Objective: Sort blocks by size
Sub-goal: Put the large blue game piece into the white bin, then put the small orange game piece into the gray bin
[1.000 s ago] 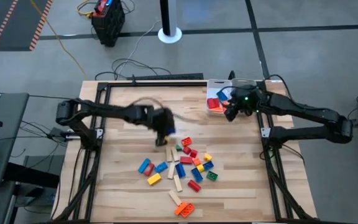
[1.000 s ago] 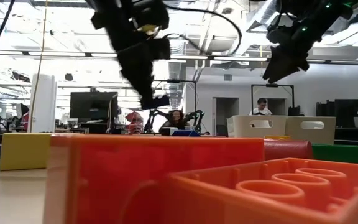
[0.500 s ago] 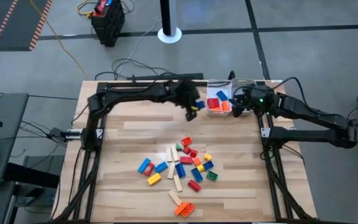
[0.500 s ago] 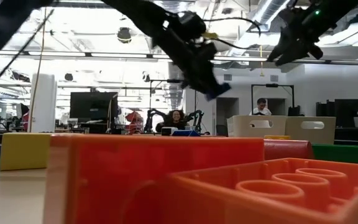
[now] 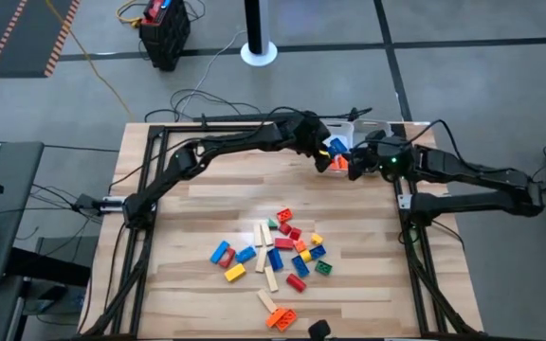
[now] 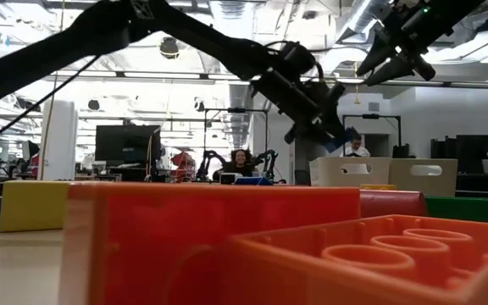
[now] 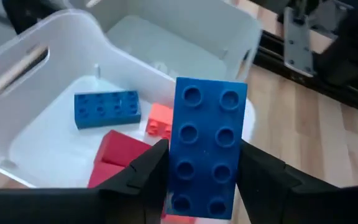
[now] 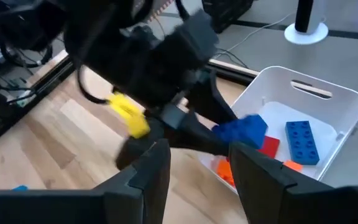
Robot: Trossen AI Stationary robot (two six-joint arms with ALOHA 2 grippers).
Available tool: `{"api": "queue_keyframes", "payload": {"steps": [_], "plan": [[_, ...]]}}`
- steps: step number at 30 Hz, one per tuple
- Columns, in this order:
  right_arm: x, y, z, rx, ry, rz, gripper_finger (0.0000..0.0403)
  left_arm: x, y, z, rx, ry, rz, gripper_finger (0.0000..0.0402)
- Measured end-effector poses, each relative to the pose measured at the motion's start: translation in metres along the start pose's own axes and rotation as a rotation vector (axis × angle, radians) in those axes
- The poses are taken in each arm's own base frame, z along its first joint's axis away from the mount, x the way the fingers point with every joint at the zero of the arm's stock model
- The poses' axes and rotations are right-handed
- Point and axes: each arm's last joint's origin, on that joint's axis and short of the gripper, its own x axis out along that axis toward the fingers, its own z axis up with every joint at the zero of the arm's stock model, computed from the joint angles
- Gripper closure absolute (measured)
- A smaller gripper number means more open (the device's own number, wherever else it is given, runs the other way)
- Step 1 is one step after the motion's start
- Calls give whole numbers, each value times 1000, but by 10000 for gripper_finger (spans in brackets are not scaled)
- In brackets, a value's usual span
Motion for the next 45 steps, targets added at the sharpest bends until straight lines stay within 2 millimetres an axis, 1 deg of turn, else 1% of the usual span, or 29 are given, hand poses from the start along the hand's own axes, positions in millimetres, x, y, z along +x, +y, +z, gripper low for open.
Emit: {"api": "queue_keyframes", "payload": {"steps": [3, 7, 10, 13, 15, 17, 20, 23, 25, 28, 32, 35, 38, 41, 45], "plan": [[0, 1, -1, -5, 6, 1, 210, 1, 4, 0, -10, -3, 12, 215], [-2, 0, 0, -11, -2, 6, 210, -9, 12, 6, -22, 17, 26, 183], [-10, -2, 2, -53, -29, 25, 210, -26, 18, 11, -22, 78, 42, 163], [-20, -1, 2, -142, -53, 68, 210, -50, 14, 22, 37, 108, 49, 160], [-26, 0, 0, -185, -61, 96, 210, -67, 7, 29, 75, 129, 54, 164], [-31, -1, -2, -197, -52, 107, 210, -80, 1, 31, 105, 149, 68, 173], [-35, -6, -7, -222, -6, 90, 210, -92, -6, 25, 118, 193, 76, 187], [-35, -11, -15, -245, 75, 56, 210, -102, -16, 15, 118, 225, 60, 199], [-35, -13, -19, -259, 122, 43, 210, -109, -31, 7, 135, 240, 30, 204], [-32, -13, -24, -261, 150, 66, 210, -114, -54, -12, 145, 288, -13, 205], [-25, -17, -32, -277, 178, 51, 210, -108, -75, -48, 91, 399, -28, 206], [-21, -19, -35, -270, 175, 38, 210, -102, -88, -76, 13, 482, -20, 205], [-18, -21, -37, -279, 187, 38, 210, -96, -98, -99, -50, 525, -8, 199], [-17, -20, -38, -286, 189, 70, 210, -92, -104, -112, -71, 521, 14, 183], [-16, -19, -35, -280, 163, 92, 210, -86, -110, -118, -30, 474, 66, 158]]}}
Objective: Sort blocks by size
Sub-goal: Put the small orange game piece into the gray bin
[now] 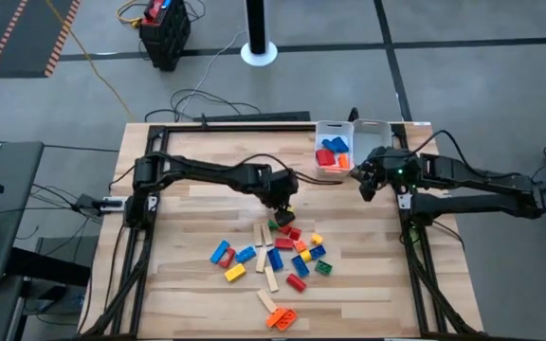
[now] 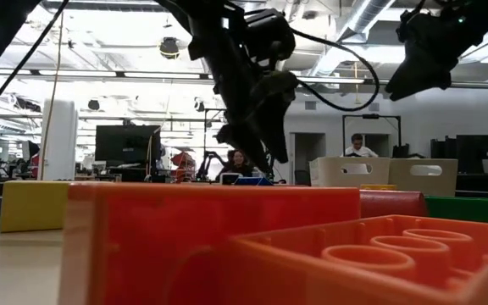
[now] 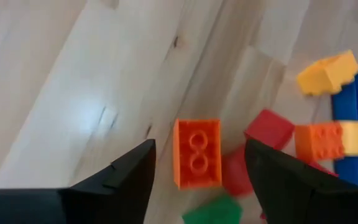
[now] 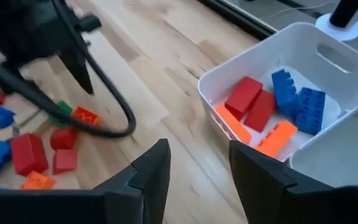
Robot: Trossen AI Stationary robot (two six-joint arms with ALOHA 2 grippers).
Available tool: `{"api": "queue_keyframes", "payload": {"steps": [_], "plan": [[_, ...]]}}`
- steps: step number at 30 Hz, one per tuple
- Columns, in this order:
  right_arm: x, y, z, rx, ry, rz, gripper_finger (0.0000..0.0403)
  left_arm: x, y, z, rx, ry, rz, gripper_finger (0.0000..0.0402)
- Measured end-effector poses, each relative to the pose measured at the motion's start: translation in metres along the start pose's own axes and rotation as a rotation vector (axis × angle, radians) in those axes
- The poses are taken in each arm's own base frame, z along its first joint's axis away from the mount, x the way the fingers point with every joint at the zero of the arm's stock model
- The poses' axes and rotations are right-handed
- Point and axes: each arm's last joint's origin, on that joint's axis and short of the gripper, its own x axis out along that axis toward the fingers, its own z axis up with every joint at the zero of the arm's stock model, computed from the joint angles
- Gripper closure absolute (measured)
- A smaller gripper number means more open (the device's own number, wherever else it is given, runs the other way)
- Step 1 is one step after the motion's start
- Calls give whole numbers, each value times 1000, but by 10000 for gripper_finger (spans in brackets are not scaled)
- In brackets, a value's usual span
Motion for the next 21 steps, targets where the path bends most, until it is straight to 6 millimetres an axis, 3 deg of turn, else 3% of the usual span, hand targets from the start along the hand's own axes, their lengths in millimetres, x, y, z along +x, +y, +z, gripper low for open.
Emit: {"api": "queue_keyframes", "payload": {"steps": [8, 15, 21], "plan": [[-1, 5, 2, 10, -12, 78, 210, 17, 1, 1, 38, -36, 22, 114], [-2, 10, 0, 48, -5, 109, 210, 27, -1, 1, 132, -47, 0, 111], [0, 14, -1, 42, 6, 117, 210, 33, 4, -11, 163, 2, 12, 111]]}}
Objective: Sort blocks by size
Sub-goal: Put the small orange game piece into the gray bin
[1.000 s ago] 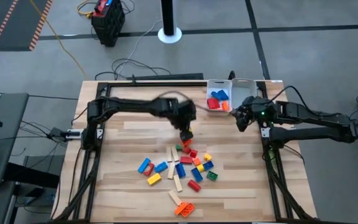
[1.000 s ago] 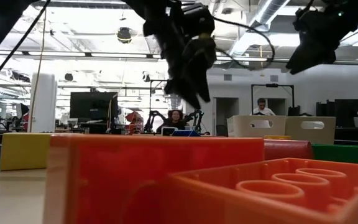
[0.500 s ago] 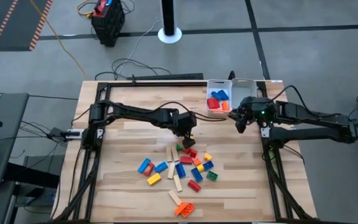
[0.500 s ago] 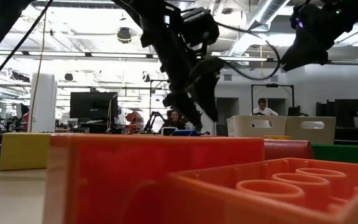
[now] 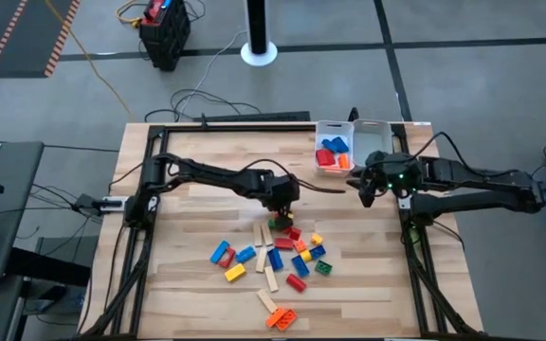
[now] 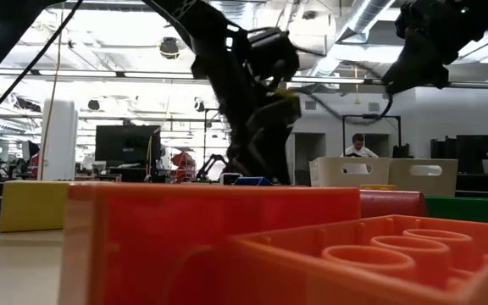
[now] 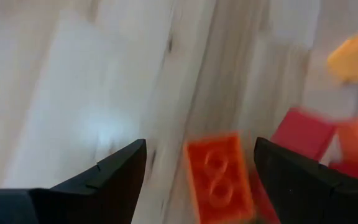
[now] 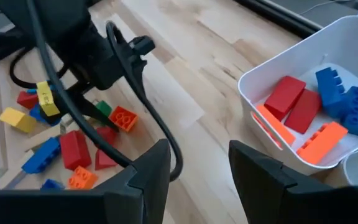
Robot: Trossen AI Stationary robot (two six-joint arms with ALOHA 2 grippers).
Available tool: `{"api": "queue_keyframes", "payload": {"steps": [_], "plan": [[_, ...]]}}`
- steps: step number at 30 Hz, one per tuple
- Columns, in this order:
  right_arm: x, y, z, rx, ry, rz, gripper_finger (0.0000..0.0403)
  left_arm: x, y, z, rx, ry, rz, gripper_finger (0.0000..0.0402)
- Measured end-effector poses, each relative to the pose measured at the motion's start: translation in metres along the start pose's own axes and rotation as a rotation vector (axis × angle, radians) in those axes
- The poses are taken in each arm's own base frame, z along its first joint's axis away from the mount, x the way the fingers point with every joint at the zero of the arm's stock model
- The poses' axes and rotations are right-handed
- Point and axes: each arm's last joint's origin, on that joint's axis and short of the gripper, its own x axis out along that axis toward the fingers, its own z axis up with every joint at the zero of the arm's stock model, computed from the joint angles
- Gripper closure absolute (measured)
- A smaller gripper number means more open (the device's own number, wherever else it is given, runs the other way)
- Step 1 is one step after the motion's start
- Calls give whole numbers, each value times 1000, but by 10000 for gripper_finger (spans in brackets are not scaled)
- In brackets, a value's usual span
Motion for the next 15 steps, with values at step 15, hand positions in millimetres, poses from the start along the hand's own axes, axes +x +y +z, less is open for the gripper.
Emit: {"api": "queue_keyframes", "payload": {"steps": [15], "plan": [[1, 3, 6, 2, -56, 22, 210, 11, 5, -19, 5, 35, -25, 150]]}}
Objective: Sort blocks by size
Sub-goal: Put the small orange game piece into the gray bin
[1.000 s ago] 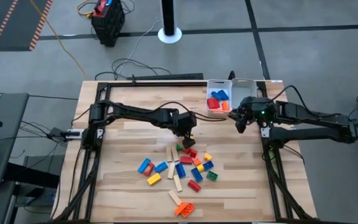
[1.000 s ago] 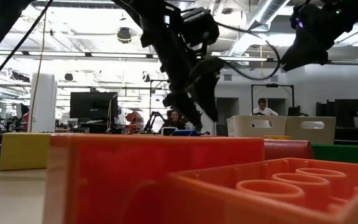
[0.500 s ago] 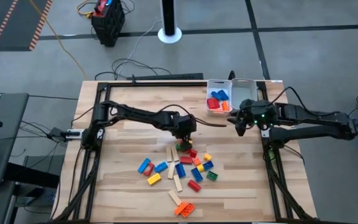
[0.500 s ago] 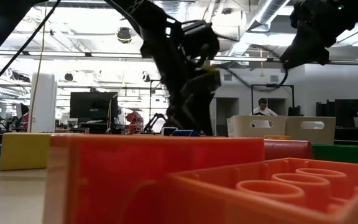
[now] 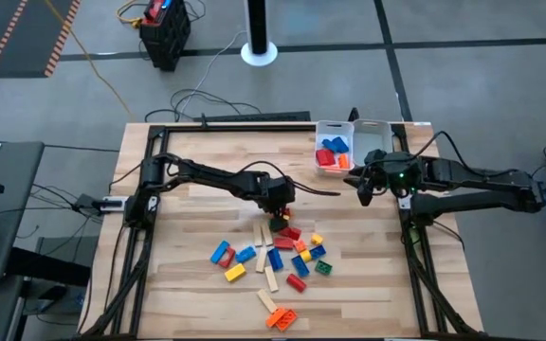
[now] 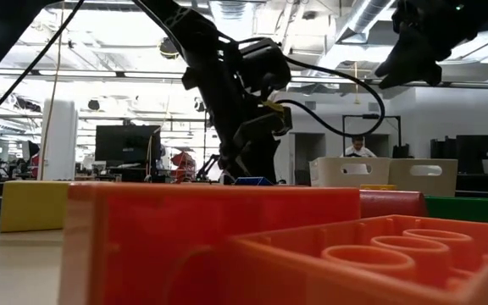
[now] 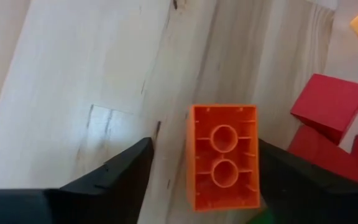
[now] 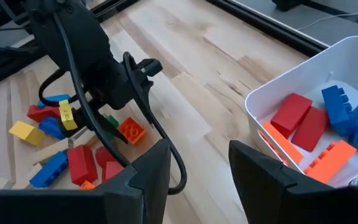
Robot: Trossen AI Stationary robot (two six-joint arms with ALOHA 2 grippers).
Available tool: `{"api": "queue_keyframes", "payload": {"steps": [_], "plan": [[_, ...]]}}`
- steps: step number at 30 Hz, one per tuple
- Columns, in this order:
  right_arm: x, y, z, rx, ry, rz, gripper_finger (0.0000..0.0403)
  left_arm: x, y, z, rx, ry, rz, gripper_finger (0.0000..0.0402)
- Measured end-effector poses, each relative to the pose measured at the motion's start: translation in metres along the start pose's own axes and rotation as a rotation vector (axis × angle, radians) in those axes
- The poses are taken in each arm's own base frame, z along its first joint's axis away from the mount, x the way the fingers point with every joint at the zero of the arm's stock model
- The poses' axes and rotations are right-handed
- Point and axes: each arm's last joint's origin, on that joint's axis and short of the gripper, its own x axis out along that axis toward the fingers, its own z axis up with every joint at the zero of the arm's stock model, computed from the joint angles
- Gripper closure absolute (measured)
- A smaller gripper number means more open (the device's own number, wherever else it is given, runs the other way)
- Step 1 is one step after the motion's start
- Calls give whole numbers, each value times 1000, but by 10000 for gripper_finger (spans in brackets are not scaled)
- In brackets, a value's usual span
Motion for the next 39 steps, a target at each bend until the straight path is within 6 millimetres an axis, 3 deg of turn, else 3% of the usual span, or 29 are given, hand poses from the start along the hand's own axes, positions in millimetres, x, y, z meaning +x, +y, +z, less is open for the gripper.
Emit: {"api": "queue_keyframes", "payload": {"steps": [10, 15, 21, 28, 39], "plan": [[0, 0, 0, 5, -5, -1, 210, -2, 3, 0, 25, 2, 10, 266], [-11, -3, 12, 15, -70, -42, 210, -16, 14, 6, -24, -29, 15, 266], [-21, -4, 24, 20, -139, -110, 210, -39, 30, 28, -92, -206, -32, 266], [-21, -5, 24, 23, -136, -113, 210, -54, 47, 57, -194, -456, -319, 266], [-8, -2, 24, 40, -93, -131, 210, -67, 86, 70, -294, -629, -294, 266]]}}
